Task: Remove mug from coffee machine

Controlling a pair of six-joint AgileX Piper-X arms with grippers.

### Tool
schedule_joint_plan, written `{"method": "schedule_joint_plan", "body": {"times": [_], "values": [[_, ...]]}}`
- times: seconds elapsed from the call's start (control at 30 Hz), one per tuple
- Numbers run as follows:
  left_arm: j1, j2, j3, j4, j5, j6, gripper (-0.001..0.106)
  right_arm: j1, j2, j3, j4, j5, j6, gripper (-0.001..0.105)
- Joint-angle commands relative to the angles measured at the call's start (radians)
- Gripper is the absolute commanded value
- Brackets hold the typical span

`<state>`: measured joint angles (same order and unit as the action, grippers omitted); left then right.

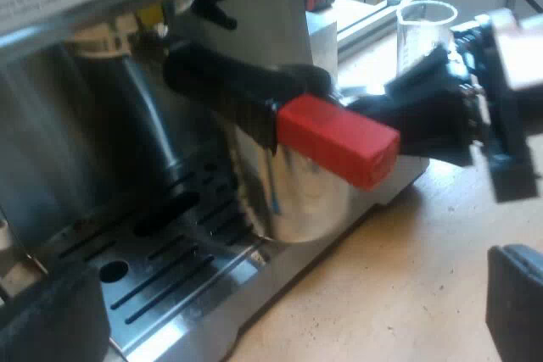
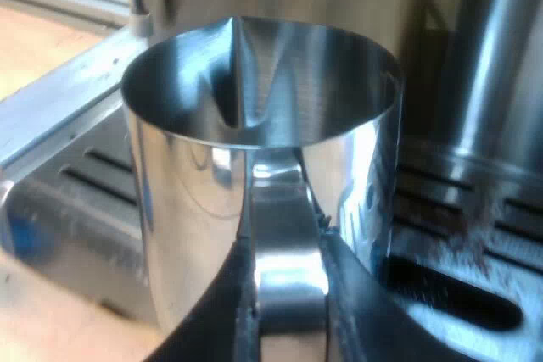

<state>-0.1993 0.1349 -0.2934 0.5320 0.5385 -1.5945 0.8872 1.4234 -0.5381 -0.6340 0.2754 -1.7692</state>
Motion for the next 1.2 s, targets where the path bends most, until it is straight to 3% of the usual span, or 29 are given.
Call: {"method": "schedule_joint_plan", "body": {"times": [0.03, 0.23, 0.27, 0.4, 0.57, 0.7, 0.97, 1.2], "values": [[-0.004, 0.000, -0.043, 0.026, 0.021, -0.002, 0.091, 0.023, -0.076, 0.035, 0.049, 0.039, -0.007, 0.000], [-0.013, 0.000, -0.089, 0.091, 0.051, -0.002, 0.091, 0.069, -0.181, 0.041, 0.198, 0.090, -0.007, 0.000], [-0.071, -0.001, -0.127, 0.135, 0.051, 0.000, 0.091, 0.107, -0.246, 0.041, 0.291, 0.145, -0.007, 0.000], [-0.149, -0.002, -0.146, 0.154, 0.051, 0.000, 0.091, 0.154, -0.318, 0.041, 0.398, 0.195, 0.013, 0.000], [-0.249, -0.002, -0.146, 0.156, 0.056, 0.000, 0.091, 0.222, -0.489, 0.041, 0.634, 0.348, 0.124, 0.000], [-0.315, -0.002, -0.146, 0.156, 0.056, 0.000, 0.091, 0.240, -0.572, 0.041, 0.741, 0.394, 0.158, 0.000], [-0.429, -0.002, -0.117, 0.156, 0.056, -0.007, 0.091, 0.341, -0.740, 0.041, 1.014, 0.604, 0.334, 0.000], [-0.455, -0.002, -0.064, 0.112, 0.056, -0.042, 0.091, 0.425, -0.814, 0.041, 1.194, 0.768, 0.474, 0.000]]}}
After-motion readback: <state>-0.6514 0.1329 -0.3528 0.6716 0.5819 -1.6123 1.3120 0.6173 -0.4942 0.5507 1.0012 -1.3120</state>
